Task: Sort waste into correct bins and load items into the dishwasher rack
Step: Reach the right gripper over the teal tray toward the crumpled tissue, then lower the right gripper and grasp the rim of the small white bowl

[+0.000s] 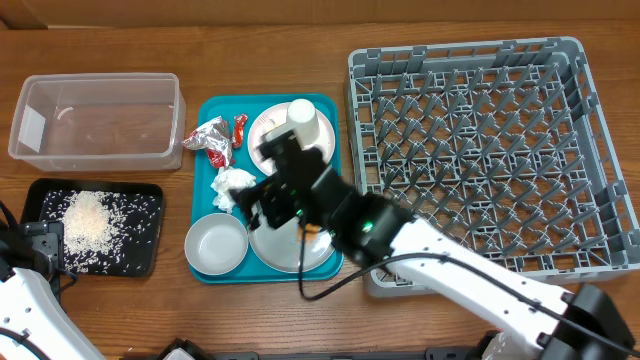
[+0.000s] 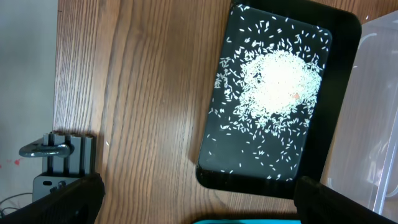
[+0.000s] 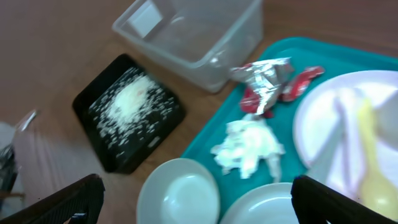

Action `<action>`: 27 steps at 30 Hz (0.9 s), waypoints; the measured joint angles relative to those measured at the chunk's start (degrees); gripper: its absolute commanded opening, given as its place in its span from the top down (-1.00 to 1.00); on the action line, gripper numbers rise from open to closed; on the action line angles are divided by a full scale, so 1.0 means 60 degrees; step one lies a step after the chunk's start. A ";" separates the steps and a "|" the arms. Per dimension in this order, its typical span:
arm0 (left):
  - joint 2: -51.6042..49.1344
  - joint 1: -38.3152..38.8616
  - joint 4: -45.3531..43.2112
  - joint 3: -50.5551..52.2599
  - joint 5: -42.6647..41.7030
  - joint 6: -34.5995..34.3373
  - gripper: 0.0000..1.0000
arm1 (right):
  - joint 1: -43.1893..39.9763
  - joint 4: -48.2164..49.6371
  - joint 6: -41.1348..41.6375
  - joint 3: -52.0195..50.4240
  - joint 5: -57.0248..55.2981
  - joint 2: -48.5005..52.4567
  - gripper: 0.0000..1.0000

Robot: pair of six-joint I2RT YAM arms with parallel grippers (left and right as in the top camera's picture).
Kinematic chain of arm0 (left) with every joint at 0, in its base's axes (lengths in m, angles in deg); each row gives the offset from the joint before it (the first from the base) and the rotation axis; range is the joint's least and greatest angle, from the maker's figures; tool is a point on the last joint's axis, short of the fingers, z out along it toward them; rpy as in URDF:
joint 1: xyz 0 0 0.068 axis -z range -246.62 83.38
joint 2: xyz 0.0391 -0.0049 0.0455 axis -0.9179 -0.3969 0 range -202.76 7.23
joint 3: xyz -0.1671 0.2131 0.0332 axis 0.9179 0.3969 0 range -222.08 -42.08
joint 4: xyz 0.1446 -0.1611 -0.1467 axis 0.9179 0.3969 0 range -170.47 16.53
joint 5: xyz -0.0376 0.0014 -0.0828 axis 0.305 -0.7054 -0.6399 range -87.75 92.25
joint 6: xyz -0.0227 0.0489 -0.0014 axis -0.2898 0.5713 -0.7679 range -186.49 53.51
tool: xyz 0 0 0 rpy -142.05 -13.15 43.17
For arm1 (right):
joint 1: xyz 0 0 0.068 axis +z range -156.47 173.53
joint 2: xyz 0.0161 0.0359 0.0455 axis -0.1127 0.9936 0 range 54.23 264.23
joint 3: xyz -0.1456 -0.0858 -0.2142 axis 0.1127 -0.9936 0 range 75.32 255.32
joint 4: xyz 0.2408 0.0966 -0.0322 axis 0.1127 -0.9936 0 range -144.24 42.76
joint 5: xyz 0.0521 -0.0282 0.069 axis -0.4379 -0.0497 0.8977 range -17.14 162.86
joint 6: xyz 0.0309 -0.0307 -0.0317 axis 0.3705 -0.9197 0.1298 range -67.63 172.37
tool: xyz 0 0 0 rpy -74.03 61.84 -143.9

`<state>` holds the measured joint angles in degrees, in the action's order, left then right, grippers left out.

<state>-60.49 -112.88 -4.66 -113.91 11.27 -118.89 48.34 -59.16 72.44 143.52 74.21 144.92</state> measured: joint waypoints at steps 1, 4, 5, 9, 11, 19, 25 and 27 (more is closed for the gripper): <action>-0.0004 0.0000 0.0000 0.0000 0.0000 0.0000 -1.00 | 0.0142 0.0102 0.0000 0.0000 0.0029 0.0076 -1.00; 0.0000 0.0000 0.0000 0.0000 0.0000 0.0000 -1.00 | 0.0368 0.0321 -0.0007 0.0000 0.0058 0.0248 -1.00; 0.0000 0.0000 0.0000 0.0000 0.0000 0.0000 -1.00 | 0.0368 0.0393 -0.0011 0.0000 0.0062 0.0291 -1.00; 0.0000 0.0000 0.0000 0.0000 0.0000 0.0000 -1.00 | 0.0353 0.0565 0.0044 0.0000 0.0058 0.0401 -1.00; 0.0000 0.0000 0.0000 0.0000 0.0000 0.0000 -1.00 | 0.0350 0.0546 0.0091 0.0000 0.0058 0.0415 -1.00; 0.0000 0.0000 0.0000 0.0000 0.0000 0.0000 -1.00 | 0.0393 0.0627 0.0149 0.0000 0.0251 0.0794 -1.00; 0.0000 0.0000 0.0000 0.0000 -0.0004 0.0000 -1.00 | 0.0805 0.0805 0.0124 0.0000 0.0357 0.1450 -1.00; -0.0004 0.0000 0.0000 0.0000 0.0000 0.0000 -1.00 | 0.1002 0.0809 0.0069 0.0000 0.0375 0.1661 -1.00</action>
<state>-60.51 -112.88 -4.66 -113.91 11.27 -118.89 54.35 -54.31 72.86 143.52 76.46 154.89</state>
